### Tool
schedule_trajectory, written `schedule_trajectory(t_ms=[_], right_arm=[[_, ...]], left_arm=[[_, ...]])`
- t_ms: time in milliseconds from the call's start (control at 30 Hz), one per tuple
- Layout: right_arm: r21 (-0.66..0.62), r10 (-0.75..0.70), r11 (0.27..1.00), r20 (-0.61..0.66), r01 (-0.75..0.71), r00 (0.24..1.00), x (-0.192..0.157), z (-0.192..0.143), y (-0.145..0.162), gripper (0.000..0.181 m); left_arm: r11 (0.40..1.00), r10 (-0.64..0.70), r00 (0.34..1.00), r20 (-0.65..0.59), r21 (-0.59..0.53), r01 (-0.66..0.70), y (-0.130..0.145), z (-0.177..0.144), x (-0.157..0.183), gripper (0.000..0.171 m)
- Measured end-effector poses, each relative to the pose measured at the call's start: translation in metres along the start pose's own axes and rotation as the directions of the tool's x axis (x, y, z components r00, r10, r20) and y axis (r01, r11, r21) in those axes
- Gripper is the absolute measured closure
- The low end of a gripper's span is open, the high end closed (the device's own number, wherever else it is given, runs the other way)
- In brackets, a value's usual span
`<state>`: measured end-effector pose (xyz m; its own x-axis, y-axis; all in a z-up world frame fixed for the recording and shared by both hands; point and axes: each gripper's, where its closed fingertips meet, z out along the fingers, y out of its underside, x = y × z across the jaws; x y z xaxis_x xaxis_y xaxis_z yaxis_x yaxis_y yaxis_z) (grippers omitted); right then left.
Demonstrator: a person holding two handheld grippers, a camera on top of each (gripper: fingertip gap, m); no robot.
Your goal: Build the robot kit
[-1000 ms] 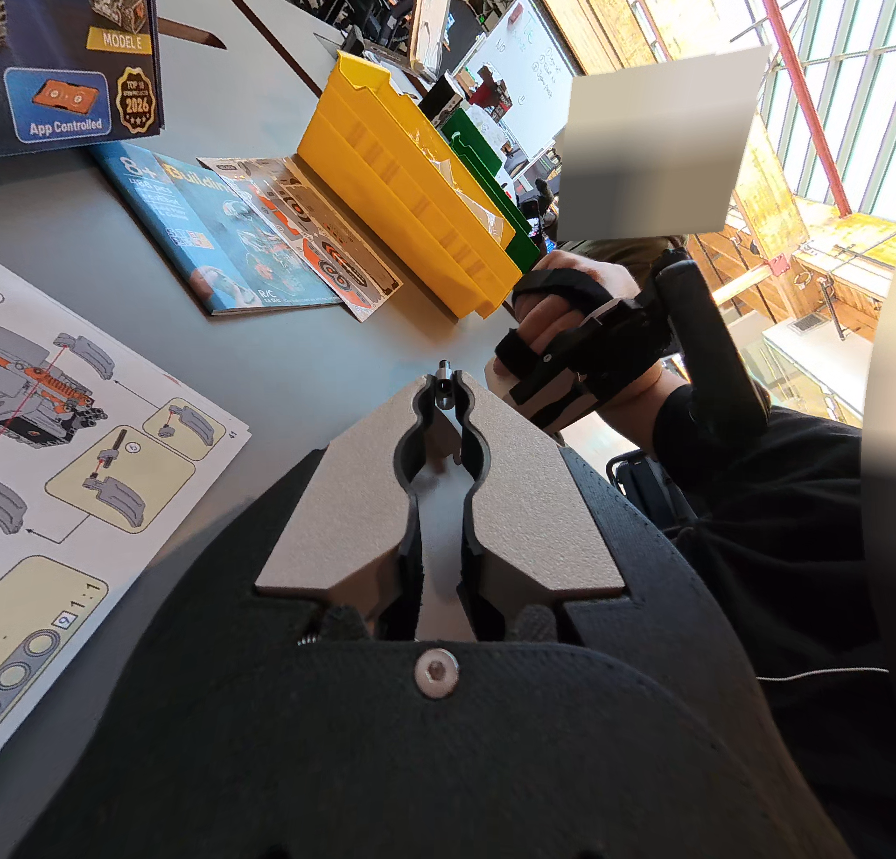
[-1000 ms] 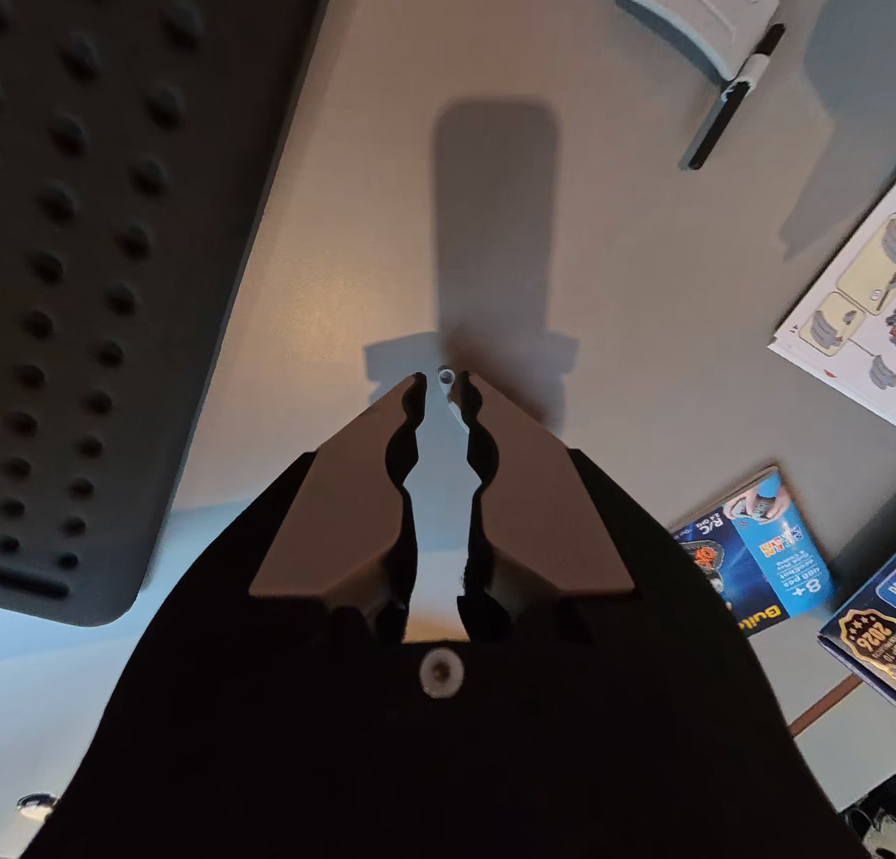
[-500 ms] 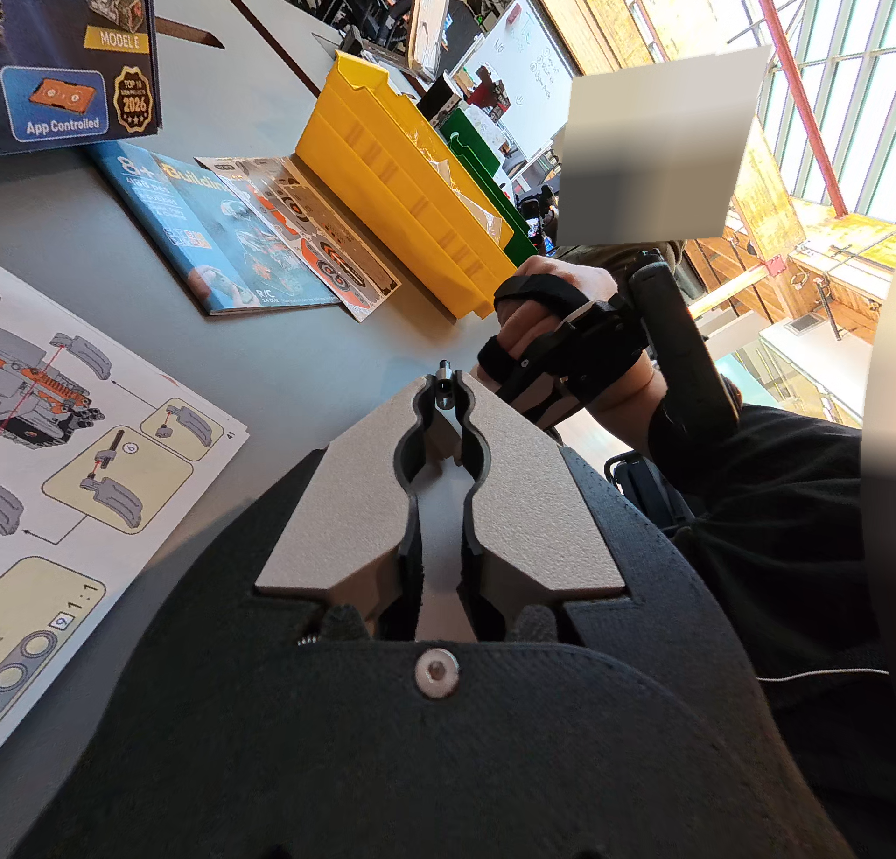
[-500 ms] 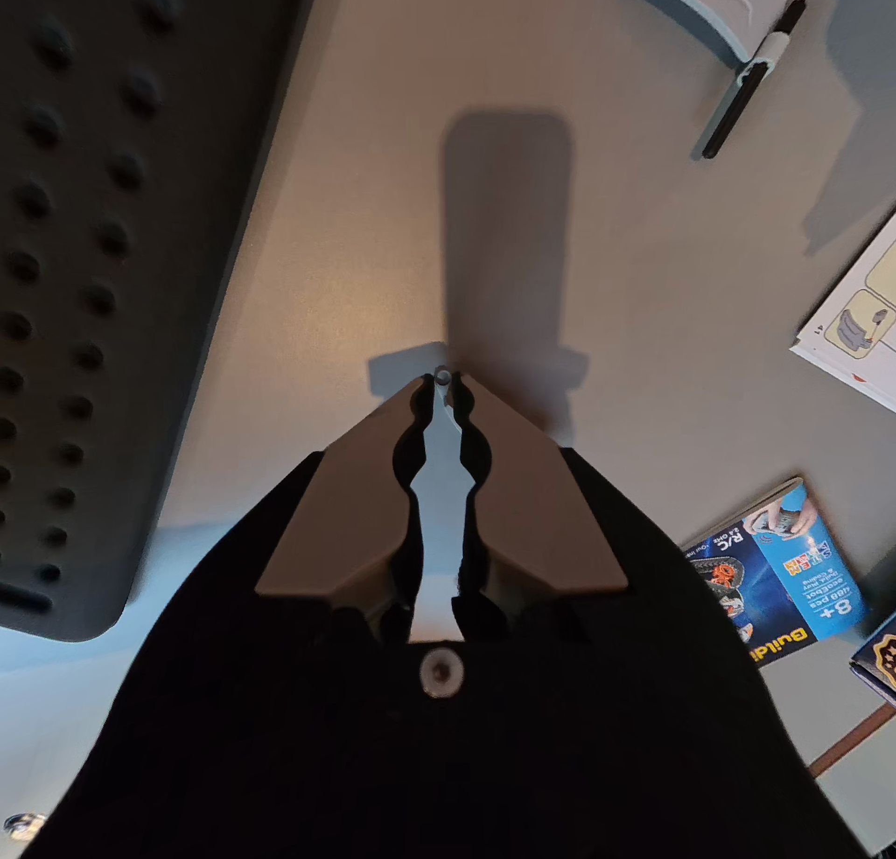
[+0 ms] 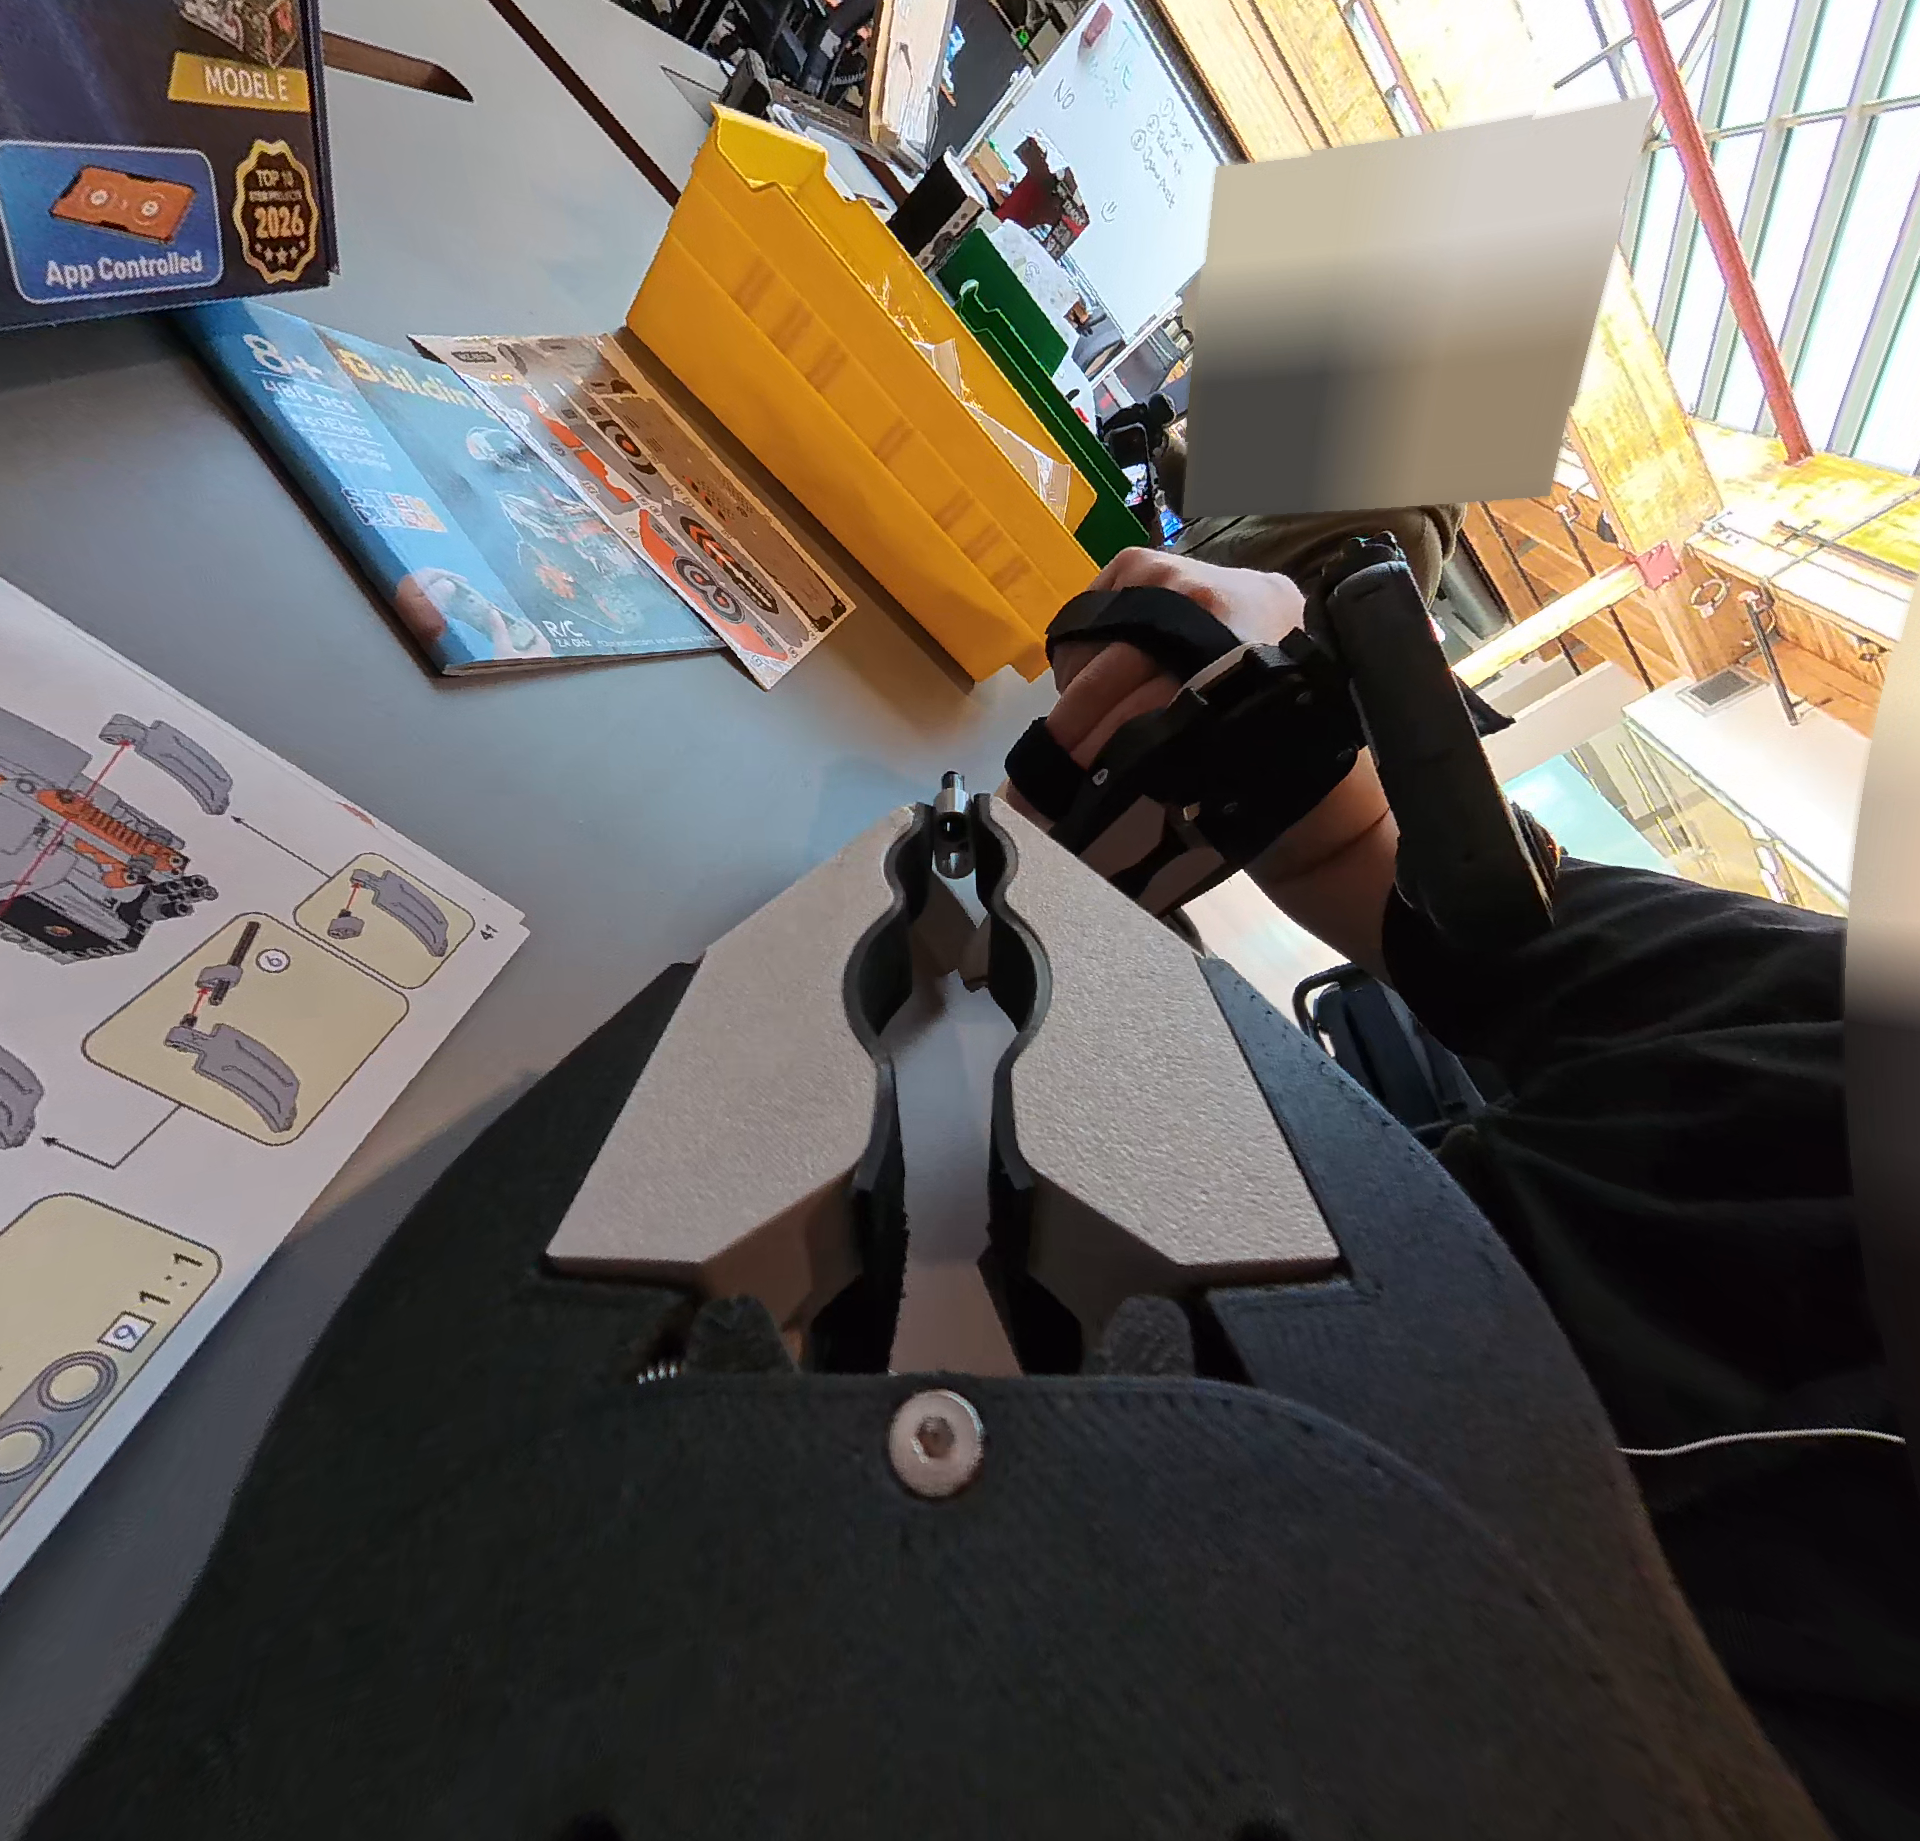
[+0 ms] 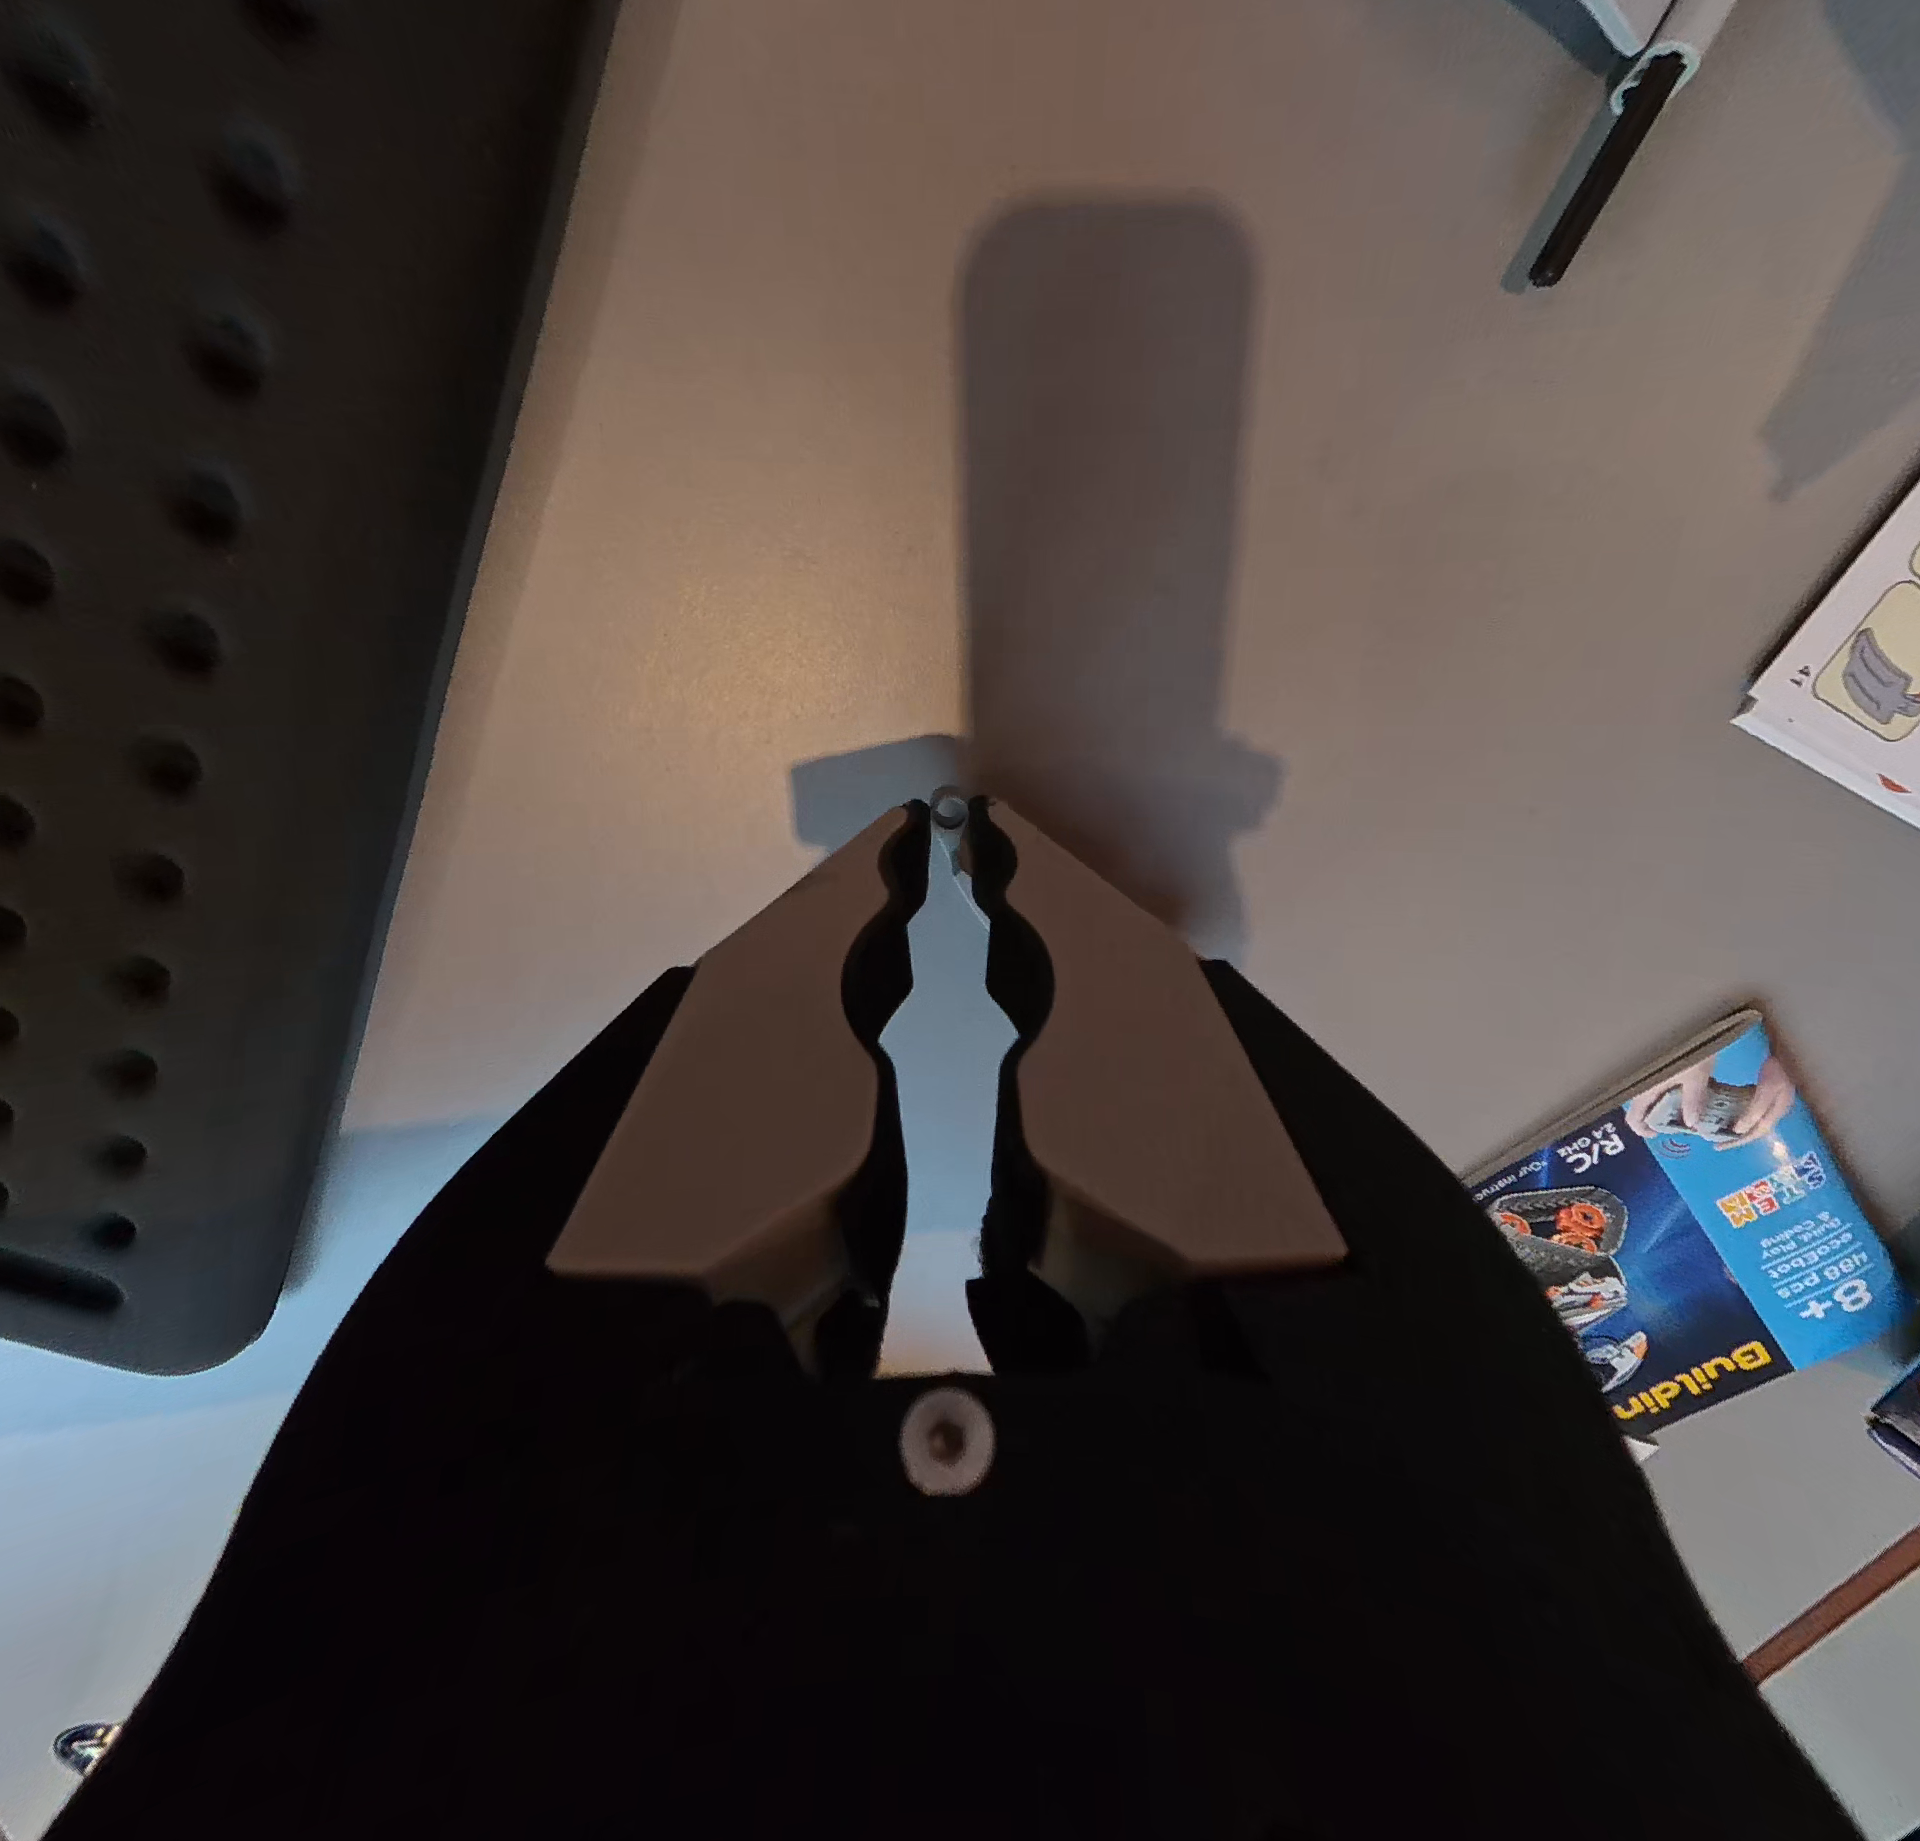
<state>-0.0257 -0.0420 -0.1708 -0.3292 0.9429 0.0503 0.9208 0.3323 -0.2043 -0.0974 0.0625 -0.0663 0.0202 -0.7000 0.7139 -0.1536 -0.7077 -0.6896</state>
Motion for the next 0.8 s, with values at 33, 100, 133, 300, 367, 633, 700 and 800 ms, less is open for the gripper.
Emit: schedule_trajectory(t_ms=[33, 100, 133, 300, 367, 633, 700, 800], right_arm=[[-0.003, 0.003, 1.0, 0.001, -0.003, 1.0, 0.0, 0.0, 0.001, 0.176], [0.002, 0.007, 1.0, -0.011, -0.007, 1.0, 0.002, -0.002, 0.0, 0.176], [0.022, 0.01, 1.0, -0.028, -0.01, 1.0, 0.005, -0.004, -0.002, 0.176], [0.477, 0.243, 0.868, -0.163, -0.14, 0.956, 0.047, -0.062, -0.045, 0.177], [0.724, 0.434, 0.648, -0.096, -0.237, 0.896, 0.071, -0.101, -0.054, 0.177], [0.788, 0.428, -0.167, 0.599, -0.592, 0.677, 0.113, -0.146, -0.06, 0.177], [0.749, 0.39, -0.207, 0.653, -0.629, 0.649, 0.113, -0.139, -0.062, 0.177], [0.705, 0.322, -0.249, 0.707, -0.664, 0.63, 0.109, -0.137, -0.065, 0.178]], left_arm=[[1.0, 0.001, 1.0, 0.0, -0.001, -0.001, 0.0, 0.0, 0.0, 0.167], [1.0, 0.003, 1.0, -0.001, 0.0, -0.003, 0.0, 0.0, 0.001, 0.167], [1.0, 0.004, 1.0, -0.001, 0.0, -0.004, 0.0, 0.0, 0.001, 0.167], [1.0, 0.012, 1.0, -0.017, -0.004, -0.012, 0.0, 0.002, 0.004, 0.167], [1.0, 0.023, 0.999, -0.043, 0.012, -0.023, -0.002, 0.002, 0.01, 0.167], [0.996, 0.008, 0.986, -0.166, 0.085, 0.006, -0.016, -0.005, 0.032, 0.167], [0.998, 0.009, 0.987, -0.163, 0.067, 0.002, -0.013, -0.003, 0.032, 0.167], [0.999, 0.015, 0.984, -0.179, 0.032, -0.009, -0.007, 0.002, 0.036, 0.167]])
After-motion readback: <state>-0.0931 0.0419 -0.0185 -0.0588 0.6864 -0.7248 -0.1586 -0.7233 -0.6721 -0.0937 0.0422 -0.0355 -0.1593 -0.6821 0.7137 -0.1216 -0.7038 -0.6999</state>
